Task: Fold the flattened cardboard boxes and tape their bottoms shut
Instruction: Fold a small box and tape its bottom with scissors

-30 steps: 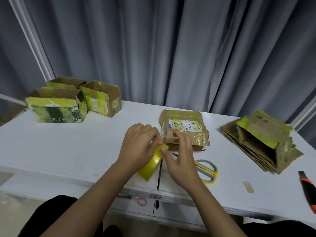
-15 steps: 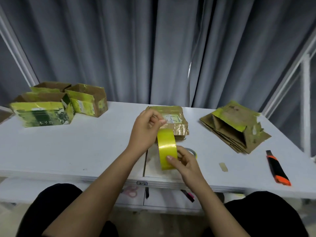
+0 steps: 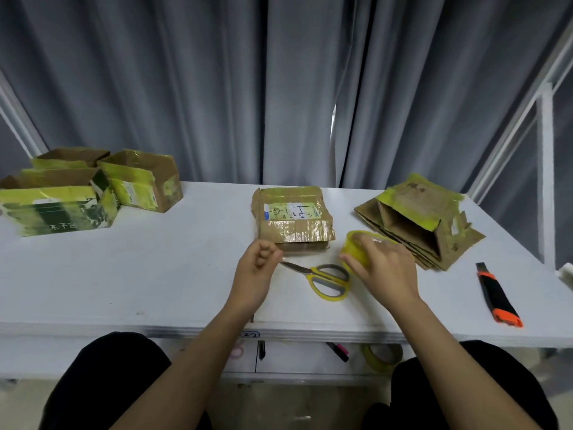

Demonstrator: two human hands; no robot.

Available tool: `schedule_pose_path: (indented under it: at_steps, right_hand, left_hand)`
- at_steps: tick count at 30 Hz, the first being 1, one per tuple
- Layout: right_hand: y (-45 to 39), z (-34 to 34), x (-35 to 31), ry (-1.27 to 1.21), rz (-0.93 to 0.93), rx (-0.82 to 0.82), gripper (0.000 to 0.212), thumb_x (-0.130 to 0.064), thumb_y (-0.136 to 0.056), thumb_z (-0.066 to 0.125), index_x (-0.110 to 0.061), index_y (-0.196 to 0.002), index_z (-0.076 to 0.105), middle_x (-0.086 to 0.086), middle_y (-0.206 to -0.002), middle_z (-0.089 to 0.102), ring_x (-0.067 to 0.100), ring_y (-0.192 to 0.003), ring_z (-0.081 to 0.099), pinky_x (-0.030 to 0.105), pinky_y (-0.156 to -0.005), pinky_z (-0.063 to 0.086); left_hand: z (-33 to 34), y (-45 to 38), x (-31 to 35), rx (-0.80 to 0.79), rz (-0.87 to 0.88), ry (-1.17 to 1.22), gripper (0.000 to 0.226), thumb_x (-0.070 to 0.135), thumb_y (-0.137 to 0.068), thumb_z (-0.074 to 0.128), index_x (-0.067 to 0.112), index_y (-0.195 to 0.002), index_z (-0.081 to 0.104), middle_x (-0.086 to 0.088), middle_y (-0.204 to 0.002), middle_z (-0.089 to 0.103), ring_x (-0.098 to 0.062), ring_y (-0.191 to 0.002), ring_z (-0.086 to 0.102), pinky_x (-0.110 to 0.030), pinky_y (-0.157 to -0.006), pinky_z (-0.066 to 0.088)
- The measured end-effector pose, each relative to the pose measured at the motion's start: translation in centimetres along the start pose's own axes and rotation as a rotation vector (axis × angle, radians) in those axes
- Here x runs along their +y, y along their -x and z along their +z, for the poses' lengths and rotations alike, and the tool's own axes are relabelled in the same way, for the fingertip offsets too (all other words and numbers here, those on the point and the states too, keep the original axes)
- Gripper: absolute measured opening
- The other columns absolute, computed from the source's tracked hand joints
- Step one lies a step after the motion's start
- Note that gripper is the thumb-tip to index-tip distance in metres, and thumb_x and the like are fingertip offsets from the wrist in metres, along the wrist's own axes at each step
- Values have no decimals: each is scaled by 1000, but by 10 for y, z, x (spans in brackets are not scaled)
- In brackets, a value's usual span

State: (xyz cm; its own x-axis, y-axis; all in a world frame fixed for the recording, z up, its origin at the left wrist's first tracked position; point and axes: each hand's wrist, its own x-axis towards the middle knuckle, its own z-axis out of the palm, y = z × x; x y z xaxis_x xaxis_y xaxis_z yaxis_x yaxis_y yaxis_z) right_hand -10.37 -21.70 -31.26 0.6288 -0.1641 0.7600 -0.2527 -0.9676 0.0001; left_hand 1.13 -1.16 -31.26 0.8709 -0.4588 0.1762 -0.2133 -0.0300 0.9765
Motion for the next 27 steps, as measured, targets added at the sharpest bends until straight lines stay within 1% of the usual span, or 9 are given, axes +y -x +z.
schedule_pose_path:
  at_steps: [2, 6, 10, 13, 15, 20, 23, 25, 27]
  right_hand:
    - [12, 12, 9, 4, -5, 0, 39, -47, -83, 56, -12, -92, 68, 7, -59, 63, 30, -57, 62, 30, -53, 46]
    - [33, 32, 12, -3, -22, -10, 43, -48, -86, 49, -10, -96, 68, 9, -60, 62, 31, -57, 62, 33, -56, 48]
    - [37, 46, 10, -9, -29, 11, 40, -45, -91, 53, -11, -98, 72, 9, -65, 64, 31, -62, 62, 40, -65, 52]
    - [35, 52, 12, -40, -57, 24, 34, -42, -94, 52, -17, -100, 74, 6, -66, 62, 30, -62, 60, 41, -64, 52]
    - [32, 51, 15, -71, -78, 36, 33, -42, -96, 51, -20, -98, 76, 5, -66, 61, 29, -62, 58, 40, -62, 49]
    - [26, 51, 14, -114, -103, 32, 21, -37, -89, 63, -22, -91, 77, 2, -65, 62, 27, -62, 58, 37, -62, 47]
    - [23, 56, 12, -114, -75, 17, 23, -38, -88, 62, -22, -90, 77, 2, -66, 64, 27, -64, 60, 38, -63, 48]
    - [20, 57, 13, -119, -61, 20, 24, -39, -87, 61, -21, -89, 77, 2, -66, 65, 28, -63, 60, 38, -64, 49]
    - [14, 56, 13, -126, -68, 23, 23, -37, -87, 62, -21, -87, 77, 2, -63, 64, 27, -61, 59, 37, -62, 48]
  left_hand:
    - [2, 0, -14, -30, -13, -16, 12, 11, -92, 58, 18, -82, 58, 7, -78, 58, -6, -69, 53, -14, -65, 45]
    - [2, -4, -35, -7, -18, -52, 14, 10, -91, 60, 19, -81, 62, 8, -74, 62, -4, -63, 53, -16, -63, 47]
    - [-1, -13, -44, 14, -44, -50, 13, 7, -89, 61, 16, -80, 64, 3, -76, 64, -1, -63, 54, -13, -61, 45]
    - [-2, -17, -49, 24, -83, -66, 5, 10, -88, 64, 12, -84, 67, 9, -82, 65, 7, -68, 57, -15, -66, 47]
    - [-5, -18, -52, 25, -86, -65, 6, 8, -86, 66, 13, -86, 70, 10, -91, 65, 10, -73, 57, -7, -69, 44]
    - [-13, -22, -61, 22, -60, -172, 12, 14, -83, 70, 24, -86, 74, 9, -99, 66, -2, -89, 58, -4, -74, 42]
    - [-14, -24, -60, 39, -34, -219, 15, 16, -84, 69, 30, -88, 72, 12, -99, 64, 4, -91, 56, -3, -75, 40]
    - [-13, -24, -58, 50, -38, -170, 20, 14, -86, 67, 34, -88, 70, 13, -99, 63, 4, -90, 56, -3, -74, 42]
    - [-12, -25, -56, 40, -86, -96, 27, 10, -88, 64, 36, -93, 67, 12, -99, 62, -6, -93, 57, -5, -69, 45]
